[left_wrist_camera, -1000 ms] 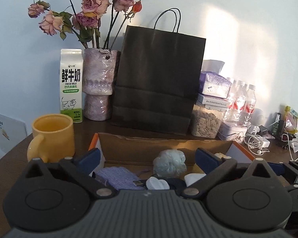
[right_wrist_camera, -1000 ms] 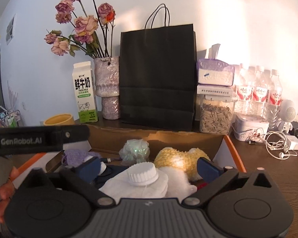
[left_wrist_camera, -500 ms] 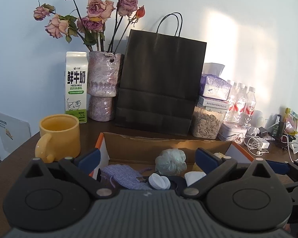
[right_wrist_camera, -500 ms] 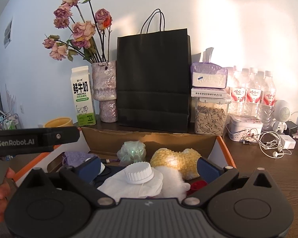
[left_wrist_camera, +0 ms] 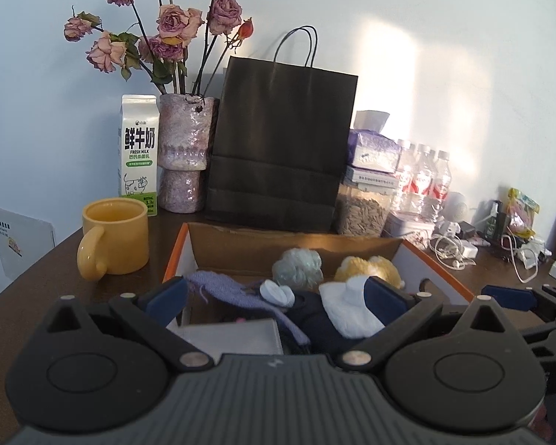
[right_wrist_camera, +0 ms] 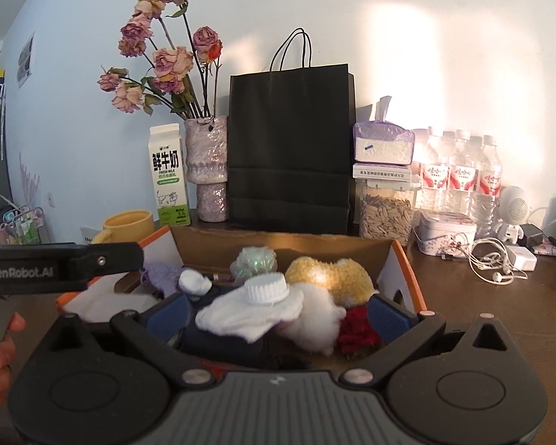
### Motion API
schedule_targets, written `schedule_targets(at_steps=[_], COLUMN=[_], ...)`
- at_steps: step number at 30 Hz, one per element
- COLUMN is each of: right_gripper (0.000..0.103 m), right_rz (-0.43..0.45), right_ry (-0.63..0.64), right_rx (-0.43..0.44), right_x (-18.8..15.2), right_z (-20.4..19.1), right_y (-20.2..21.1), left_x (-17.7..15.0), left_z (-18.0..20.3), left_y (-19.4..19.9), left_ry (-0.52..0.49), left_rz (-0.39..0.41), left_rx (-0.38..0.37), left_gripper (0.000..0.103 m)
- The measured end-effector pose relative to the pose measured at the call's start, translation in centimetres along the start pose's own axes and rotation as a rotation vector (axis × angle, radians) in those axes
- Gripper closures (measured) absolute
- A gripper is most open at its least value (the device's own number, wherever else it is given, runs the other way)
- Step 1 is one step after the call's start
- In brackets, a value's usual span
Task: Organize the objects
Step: 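Withdraw both tools and grasp the last white bottle cap with the left tool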
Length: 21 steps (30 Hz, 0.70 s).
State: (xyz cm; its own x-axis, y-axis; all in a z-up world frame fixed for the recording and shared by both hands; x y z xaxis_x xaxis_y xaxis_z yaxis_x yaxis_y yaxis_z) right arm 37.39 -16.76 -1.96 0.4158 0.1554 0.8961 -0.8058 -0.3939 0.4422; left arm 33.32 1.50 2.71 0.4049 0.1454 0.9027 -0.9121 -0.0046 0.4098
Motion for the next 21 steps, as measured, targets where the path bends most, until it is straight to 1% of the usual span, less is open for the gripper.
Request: schedule_targets(at_steps=[5, 10, 14, 18, 21], right_gripper=[0.0, 0.0, 0.0, 0.0, 0.0], right_rz=[-0.02, -0.05, -0.087, -0.117, -0.133], right_ry=[0.02, 0.046, 0.05, 0.025, 0.001], right_rx=[-0.004, -0.002, 0.005, 0.013, 0.012], right_x=[-1.6, -3.6, -5.2, -6.6, -7.3], right_z=[0.1, 0.1, 0.5, 1.1, 1.6], right_y=[1.8, 3.1, 3.4, 3.4, 3.1], left_x=[-1.9, -4.4, -6.7, -8.6, -9.2], left_z=[-0.1, 0.0, 0.0, 0.3, 0.8], left_y=[1.6, 2.4, 1.9, 1.2, 0.7], left_ry=[-0.02, -0.052, -0.068, -0.084, -0.094], left_rz=[-0.036, -0.092, -0.164, -0.238, -0.259], left_rx=[-0.008, -0.013, -0.001, -0.003, -0.001], left_gripper=[0.0, 0.0, 0.0, 0.0, 0.0])
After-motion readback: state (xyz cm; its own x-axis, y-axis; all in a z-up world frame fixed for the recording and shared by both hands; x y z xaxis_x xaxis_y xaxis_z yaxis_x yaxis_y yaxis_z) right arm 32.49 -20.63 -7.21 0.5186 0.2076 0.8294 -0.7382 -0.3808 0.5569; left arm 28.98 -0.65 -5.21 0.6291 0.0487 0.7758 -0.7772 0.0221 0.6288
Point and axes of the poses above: each gripper's, at about its wrist camera, not at the fingertips, and y roughly against the way its jaws point, z to its right, x to its top, the point moved 7 cm from there along -y, roughly the way its jaws point, and after that the axes turned 4 degrees about -z, right-handed, at the moved point
